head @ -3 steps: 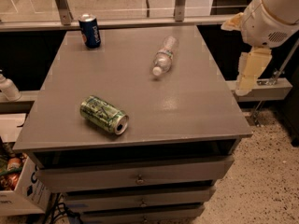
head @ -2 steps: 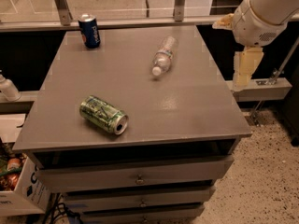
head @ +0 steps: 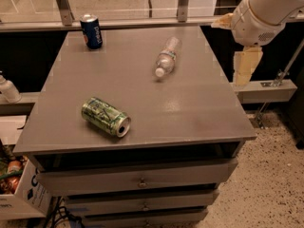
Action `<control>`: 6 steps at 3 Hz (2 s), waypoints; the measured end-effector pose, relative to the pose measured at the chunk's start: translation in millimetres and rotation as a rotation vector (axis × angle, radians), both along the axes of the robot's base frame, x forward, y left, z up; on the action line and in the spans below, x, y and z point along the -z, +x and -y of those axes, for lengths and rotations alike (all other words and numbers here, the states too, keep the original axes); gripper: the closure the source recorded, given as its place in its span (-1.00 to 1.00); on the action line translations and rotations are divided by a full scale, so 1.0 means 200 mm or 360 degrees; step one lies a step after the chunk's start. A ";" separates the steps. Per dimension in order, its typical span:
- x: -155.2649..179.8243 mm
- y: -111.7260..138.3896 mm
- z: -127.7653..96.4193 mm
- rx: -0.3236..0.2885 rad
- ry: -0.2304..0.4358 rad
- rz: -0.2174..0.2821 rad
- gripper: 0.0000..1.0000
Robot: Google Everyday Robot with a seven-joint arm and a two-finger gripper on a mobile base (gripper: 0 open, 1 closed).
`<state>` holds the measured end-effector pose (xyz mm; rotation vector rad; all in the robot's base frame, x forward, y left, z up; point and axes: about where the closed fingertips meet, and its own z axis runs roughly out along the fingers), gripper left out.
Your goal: Place water bottle upright
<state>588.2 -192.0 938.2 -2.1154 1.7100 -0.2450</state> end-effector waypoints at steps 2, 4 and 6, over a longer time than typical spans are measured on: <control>0.11 0.25 -0.11 -0.0237 -0.0182 0.0081 -1.00; 0.22 0.52 -0.23 -0.0489 -0.0351 0.0119 -1.00; 0.29 0.61 -0.35 -0.0778 -0.0425 0.0146 -1.00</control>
Offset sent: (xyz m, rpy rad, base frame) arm 0.0835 0.0339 -0.0365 -0.2034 -0.0797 0.2482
